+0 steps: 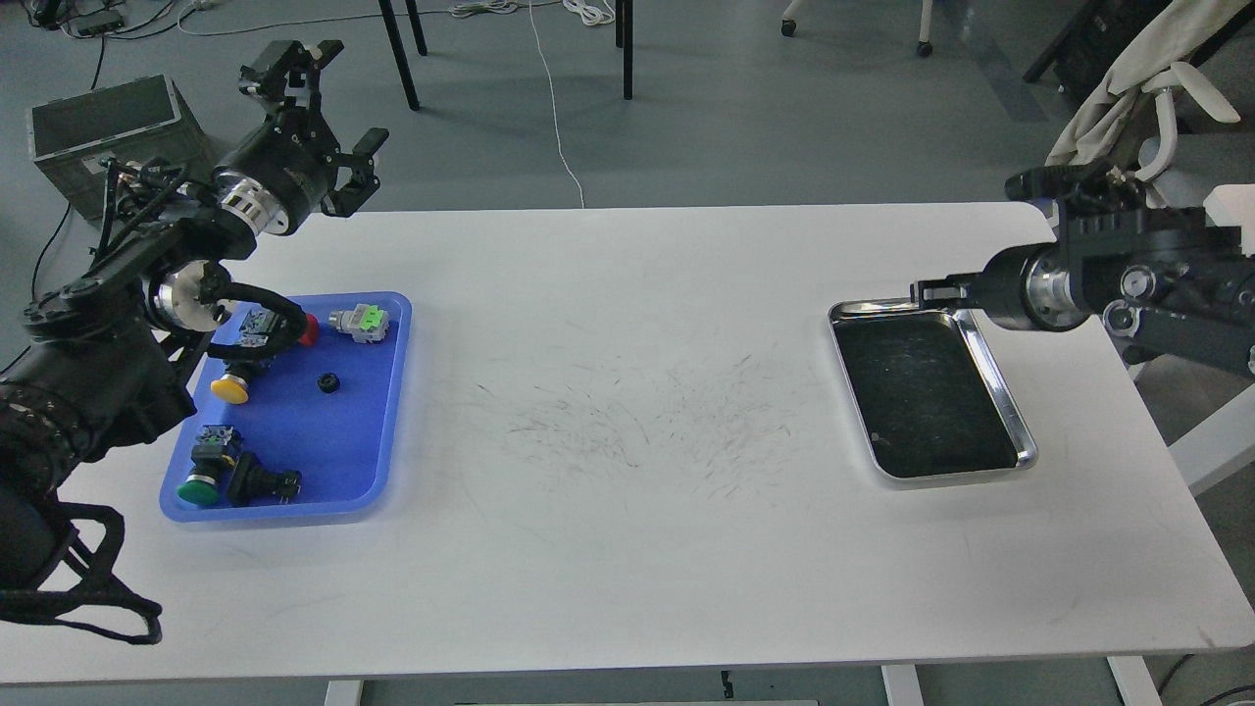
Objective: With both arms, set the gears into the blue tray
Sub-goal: 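Lift the second part and carry it toward the table centre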
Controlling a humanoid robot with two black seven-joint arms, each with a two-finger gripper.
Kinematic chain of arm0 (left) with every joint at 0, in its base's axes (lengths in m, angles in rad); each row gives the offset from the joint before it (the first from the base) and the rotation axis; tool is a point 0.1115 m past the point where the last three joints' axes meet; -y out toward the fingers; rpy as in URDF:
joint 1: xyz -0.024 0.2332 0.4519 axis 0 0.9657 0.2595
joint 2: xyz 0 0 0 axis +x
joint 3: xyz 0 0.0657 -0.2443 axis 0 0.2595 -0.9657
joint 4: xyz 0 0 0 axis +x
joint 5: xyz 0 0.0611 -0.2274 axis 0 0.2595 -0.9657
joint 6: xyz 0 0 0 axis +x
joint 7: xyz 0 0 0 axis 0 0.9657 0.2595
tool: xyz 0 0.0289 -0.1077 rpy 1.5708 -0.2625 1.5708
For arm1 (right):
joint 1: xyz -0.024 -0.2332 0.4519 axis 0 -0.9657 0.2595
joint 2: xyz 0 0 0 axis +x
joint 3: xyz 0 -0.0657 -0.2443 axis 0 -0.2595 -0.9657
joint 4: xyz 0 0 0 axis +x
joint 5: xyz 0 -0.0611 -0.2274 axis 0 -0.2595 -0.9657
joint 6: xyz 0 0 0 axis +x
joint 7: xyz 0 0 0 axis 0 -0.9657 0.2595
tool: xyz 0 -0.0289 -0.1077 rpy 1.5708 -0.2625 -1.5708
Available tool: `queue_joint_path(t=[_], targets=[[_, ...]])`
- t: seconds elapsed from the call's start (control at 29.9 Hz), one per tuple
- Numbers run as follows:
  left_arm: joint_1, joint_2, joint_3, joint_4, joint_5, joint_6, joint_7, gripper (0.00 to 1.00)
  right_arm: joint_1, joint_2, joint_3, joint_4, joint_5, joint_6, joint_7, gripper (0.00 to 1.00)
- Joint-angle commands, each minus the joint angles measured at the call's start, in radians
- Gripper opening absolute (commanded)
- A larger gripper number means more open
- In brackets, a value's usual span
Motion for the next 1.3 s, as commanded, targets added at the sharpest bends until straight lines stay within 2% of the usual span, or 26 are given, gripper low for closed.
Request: queue_joint_path(t=[0.0, 0.1, 0.17, 0.3, 0.43, 0.8, 1.04, 1.27], targets=[[-0.006, 0.002, 0.0, 0.002, 0.002, 0.0, 0.0, 0.98, 0.048, -0.006, 0.188, -0.018, 0.159, -0.005, 0.007, 0.01], [-0.007, 0.002, 0.0, 0.002, 0.003, 0.001, 0.001, 0.98, -0.038, 0.026, 0.385, -0.049, 0.341, -0.007, 0.006, 0.01], [-0.007, 0.002, 0.0, 0.002, 0.002, 0.003, 0.001, 0.98, -0.121, 0.095, 0.495, -0.052, 0.42, -0.014, 0.004, 0.01], [-0.01, 0.001, 0.0, 0.002, 0.002, 0.02, 0.0, 0.98, -0.311, 0.225, 0.657, -0.05, 0.454, -0.079, 0.018, 0.01], [-0.009, 0.005, 0.0, 0.004, 0.003, 0.02, 0.001, 0.98, -0.483, 0.368, 0.769, -0.079, 0.452, -0.085, 0.027, 0.01], [-0.009, 0.007, 0.0, 0.004, 0.002, 0.02, 0.0, 0.98, -0.61, 0.681, 0.76, -0.187, 0.432, -0.08, 0.027, 0.01], [-0.009, 0.008, 0.0, 0.004, 0.002, 0.02, 0.0, 0.98, -0.614, 0.691, 0.672, -0.329, 0.334, -0.085, 0.027, 0.01], [-0.006, 0.011, 0.0, 0.004, 0.002, 0.018, -0.003, 0.98, -0.612, 0.691, 0.617, -0.261, 0.291, -0.086, 0.026, 0.02]])
